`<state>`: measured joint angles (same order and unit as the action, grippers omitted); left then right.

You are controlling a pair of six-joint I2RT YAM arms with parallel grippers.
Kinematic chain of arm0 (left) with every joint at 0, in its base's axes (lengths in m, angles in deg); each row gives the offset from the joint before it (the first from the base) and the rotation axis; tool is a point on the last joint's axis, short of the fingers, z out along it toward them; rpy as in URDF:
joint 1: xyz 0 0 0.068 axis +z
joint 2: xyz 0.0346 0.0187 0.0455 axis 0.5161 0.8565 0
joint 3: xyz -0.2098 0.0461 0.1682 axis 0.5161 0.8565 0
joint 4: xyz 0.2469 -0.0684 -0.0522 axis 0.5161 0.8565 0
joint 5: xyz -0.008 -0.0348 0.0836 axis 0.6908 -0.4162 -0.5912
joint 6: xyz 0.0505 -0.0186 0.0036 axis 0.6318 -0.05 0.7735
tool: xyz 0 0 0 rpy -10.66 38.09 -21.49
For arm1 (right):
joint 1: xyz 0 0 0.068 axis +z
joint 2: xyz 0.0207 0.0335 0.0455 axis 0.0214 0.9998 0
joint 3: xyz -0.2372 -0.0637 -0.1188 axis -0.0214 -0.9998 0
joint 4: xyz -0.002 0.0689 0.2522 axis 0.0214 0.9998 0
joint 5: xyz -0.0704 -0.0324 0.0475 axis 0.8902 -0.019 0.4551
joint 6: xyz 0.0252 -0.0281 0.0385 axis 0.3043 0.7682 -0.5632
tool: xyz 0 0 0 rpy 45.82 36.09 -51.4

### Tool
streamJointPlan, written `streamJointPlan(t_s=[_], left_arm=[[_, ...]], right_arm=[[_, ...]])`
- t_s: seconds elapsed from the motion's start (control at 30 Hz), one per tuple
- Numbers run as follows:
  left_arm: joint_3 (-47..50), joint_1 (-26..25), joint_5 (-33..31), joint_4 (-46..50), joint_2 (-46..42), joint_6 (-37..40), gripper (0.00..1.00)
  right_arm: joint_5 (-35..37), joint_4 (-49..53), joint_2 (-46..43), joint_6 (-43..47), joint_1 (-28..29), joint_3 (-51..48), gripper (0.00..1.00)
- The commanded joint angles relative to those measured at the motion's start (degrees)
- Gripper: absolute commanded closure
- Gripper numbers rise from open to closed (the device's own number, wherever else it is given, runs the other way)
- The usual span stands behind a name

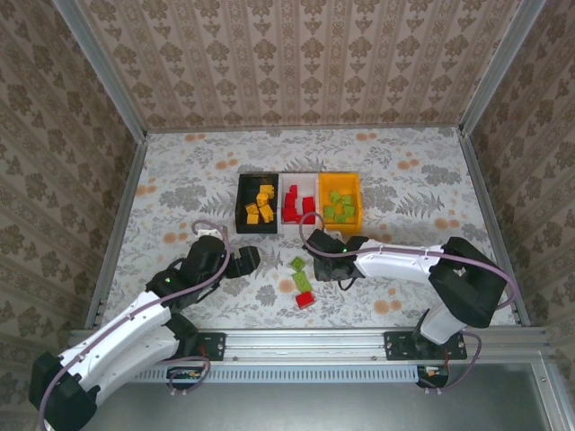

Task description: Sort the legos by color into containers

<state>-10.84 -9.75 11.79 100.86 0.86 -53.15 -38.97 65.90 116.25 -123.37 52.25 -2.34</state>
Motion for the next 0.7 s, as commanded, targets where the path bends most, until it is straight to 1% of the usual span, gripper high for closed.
streamJointPlan(t_s=[0.0,0.07,0.17,0.3,0.47,0.67], left_arm=[[0.03,0.3,0.03,1.53,-0.61,0.3,0.0],[0.1,0.31,-0.07,1.79,-0.78,0.3,0.0],[0.1,0.3,0.17,2.19,-0.88,0.36,0.0],[0.0,0.26,0.64,3.02,-0.96,0.7,0.0],[0.1,0.25,1.72,3.64,-1.88,1.3,0.0],[0.12,0.04,2.77,4.7,-2.1,1.86,0.0]], right_arm=[[-0.98,0.95,-3.59,4.57,-0.25,4.2,0.65],[-1.91,1.66,-3.72,6.95,-0.26,8.49,0.66],[-3.12,1.47,-0.74,9.77,-0.3,16.54,0.66],[-4.73,0.28,7.97,12.7,-0.46,29.1,0.66],[-5.08,-0.36,20.33,14.07,-2.52,43.8,0.65],[-6.44,-0.43,32.09,14.17,-5.02,56.92,0.64]])
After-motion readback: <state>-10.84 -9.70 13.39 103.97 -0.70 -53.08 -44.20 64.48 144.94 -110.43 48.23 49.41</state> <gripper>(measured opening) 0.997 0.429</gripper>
